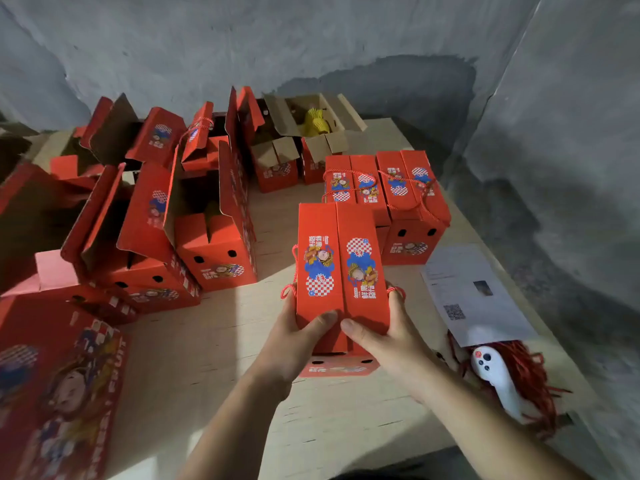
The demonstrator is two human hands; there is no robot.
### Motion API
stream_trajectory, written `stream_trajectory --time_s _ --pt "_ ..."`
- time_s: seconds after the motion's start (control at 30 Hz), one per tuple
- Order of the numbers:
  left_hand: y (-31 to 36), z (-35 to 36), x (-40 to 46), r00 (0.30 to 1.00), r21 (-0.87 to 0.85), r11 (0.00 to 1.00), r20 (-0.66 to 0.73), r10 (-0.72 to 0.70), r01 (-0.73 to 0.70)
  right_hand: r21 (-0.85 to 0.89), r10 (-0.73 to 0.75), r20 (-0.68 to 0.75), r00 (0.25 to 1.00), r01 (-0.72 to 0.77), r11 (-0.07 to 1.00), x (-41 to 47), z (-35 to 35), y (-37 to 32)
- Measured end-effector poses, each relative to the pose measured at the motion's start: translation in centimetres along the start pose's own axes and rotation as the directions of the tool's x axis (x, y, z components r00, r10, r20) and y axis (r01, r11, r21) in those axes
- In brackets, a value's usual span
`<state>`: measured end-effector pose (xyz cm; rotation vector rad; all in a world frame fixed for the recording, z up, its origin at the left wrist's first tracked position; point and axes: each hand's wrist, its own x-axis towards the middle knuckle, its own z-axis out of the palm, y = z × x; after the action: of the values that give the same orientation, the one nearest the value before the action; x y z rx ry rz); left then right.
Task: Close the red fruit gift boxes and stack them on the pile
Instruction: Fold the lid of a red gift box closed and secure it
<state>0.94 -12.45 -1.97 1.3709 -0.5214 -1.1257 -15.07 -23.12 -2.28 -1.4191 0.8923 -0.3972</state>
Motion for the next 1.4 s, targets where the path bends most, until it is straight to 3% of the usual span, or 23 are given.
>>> stream_trajectory --time_s 0.17,0.3,0.37,0.47,0.53,0.57,0.63,0.7,0.77,0.83,0.9,0.97,1.03,1.1,1.17,1.23,1.3,1.33,1.4 --pt "-2.7 0.9 0.3 0.985 -0.078 0.99 -0.121 -0.126 0.118 -0.141 0.058 0.056 0.997 -0.049 0.989 2.2 -1.0 2.7" --pt "-4.8 2.9 -1.1 0.958 -0.012 0.986 -0.236 -0.164 0.166 -0.387 0.073 0.062 0.995 -0.043 0.921 2.2 -1.4 4.7" --pt "-5.3 3.9 -2.3 0.962 -0.01 0.982 -0.202 -0.185 0.187 -0.481 0.064 0.044 0.997 -0.035 0.876 2.7 -2.0 5.1" --pt "-4.7 4.6 -4.9 0.933 -0.029 0.936 -0.076 -0.352 0.351 -0.577 0.097 0.219 0.971 0.049 0.815 4.7 -5.5 3.6" --pt "-3.7 3.7 -6.2 0.918 0.121 0.912 0.012 -0.396 0.392 -0.637 0.113 0.299 0.948 0.11 0.763 6.2 -8.0 1.7" --pt "-3.4 2.8 -6.3 0.94 0.244 0.912 0.001 -0.342 0.331 -0.695 0.064 0.274 0.96 0.152 0.703 6.7 -8.8 1.2" --pt "-2.4 0.9 -5.3 0.989 0.499 0.857 -0.128 -0.077 0.131 -0.817 -0.158 0.12 0.98 0.188 0.545 6.9 -8.8 1.0" --pt "-1.0 -1.5 -2.9 0.936 0.662 0.749 -0.278 0.217 0.023 -0.864 -0.363 -0.08 0.928 0.117 0.49 5.0 -6.9 1.8" --pt "-0.1 -3.8 0.8 0.878 0.777 0.629 -0.311 0.365 0.013 -0.896 -0.477 -0.156 0.865 0.079 0.437 1.6 -4.5 3.2" --pt "0.5 -5.3 4.2 0.926 0.802 0.586 -0.301 0.229 0.116 -0.896 -0.449 -0.19 0.873 0.033 0.443 -1.4 -2.4 5.0" --pt "0.4 -5.6 6.4 0.966 0.781 0.601 -0.252 0.056 0.169 -0.783 -0.248 -0.26 0.933 -0.053 0.619 -3.1 -0.8 6.4" --pt "-0.5 -5.8 6.7 0.966 0.831 0.529 -0.246 0.075 0.171 -0.667 -0.153 -0.257 0.954 -0.061 0.743 -3.2 -0.3 6.9" --pt "-1.0 -6.7 5.2 0.938 0.841 0.485 -0.33 0.107 0.241 -0.626 -0.181 -0.275 0.944 -0.033 0.779 -2.5 -0.7 6.5" --pt "-2.1 -8.4 2.3 0.916 0.793 0.504 -0.401 0.009 0.342 -0.613 -0.261 -0.302 0.917 0.023 0.79 -1.7 -1.8 5.8" --pt "-3.2 -9.2 -1.0 0.904 0.729 0.556 -0.413 -0.109 0.4 -0.708 -0.375 -0.268 0.887 0.082 0.701 -1.3 -2.6 5.3" --pt "-4.3 -9.1 -2.7 0.935 0.78 0.57 -0.35 0.054 0.26 -0.808 -0.459 -0.2 0.865 0.12 0.577 -1.3 -2.6 5.4" --pt "-4.3 -8.6 -2.5 0.945 0.889 0.457 -0.182 0.273 0.039 -0.843 -0.497 -0.176 0.85 0.131 0.522 -1.7 -2.3 5.8" --pt "-3.9 -8.2 -2.0 0.953 0.919 0.391 -0.074 0.293 -0.049 -0.847 -0.496 -0.179 0.849 0.123 0.516 -2.0 -2.2 6.0" --pt "-3.3 -7.6 -0.6 0.984 0.94 0.332 0.019 0.176 -0.078 -0.865 -0.483 -0.187 0.856 0.089 0.494 -2.4 -2.1 6.4"
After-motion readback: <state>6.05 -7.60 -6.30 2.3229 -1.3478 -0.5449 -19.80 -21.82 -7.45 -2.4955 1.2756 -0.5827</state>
